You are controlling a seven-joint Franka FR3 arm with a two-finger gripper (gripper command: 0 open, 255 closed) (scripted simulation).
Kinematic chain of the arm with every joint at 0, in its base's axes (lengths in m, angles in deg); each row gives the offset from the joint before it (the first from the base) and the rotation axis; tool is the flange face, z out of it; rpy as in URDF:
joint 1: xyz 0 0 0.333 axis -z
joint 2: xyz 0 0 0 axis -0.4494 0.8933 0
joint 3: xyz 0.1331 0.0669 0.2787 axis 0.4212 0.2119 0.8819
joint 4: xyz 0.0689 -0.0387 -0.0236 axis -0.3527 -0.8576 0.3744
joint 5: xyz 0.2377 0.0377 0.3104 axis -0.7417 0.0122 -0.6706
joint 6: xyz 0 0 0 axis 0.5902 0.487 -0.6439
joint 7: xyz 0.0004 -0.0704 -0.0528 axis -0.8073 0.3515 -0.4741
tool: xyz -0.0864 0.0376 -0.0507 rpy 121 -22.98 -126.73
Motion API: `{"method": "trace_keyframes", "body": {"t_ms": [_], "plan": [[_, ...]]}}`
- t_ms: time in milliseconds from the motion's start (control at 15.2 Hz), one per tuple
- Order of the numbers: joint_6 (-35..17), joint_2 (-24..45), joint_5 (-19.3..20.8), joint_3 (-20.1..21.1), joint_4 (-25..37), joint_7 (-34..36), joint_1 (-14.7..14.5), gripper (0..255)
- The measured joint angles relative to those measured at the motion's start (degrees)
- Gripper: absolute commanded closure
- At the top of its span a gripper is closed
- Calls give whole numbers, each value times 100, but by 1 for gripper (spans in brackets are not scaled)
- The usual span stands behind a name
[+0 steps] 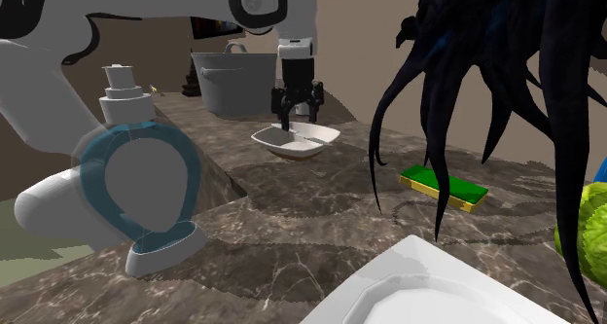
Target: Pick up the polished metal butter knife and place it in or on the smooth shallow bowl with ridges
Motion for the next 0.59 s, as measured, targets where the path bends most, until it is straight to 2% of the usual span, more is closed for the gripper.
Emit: {"method": "trace_keyframes", "body": {"t_ms": [198, 594], "plan": [[399, 17, 41, -64, 415, 24, 22, 0], [475, 37, 57, -76, 503, 23, 32, 0]]}}
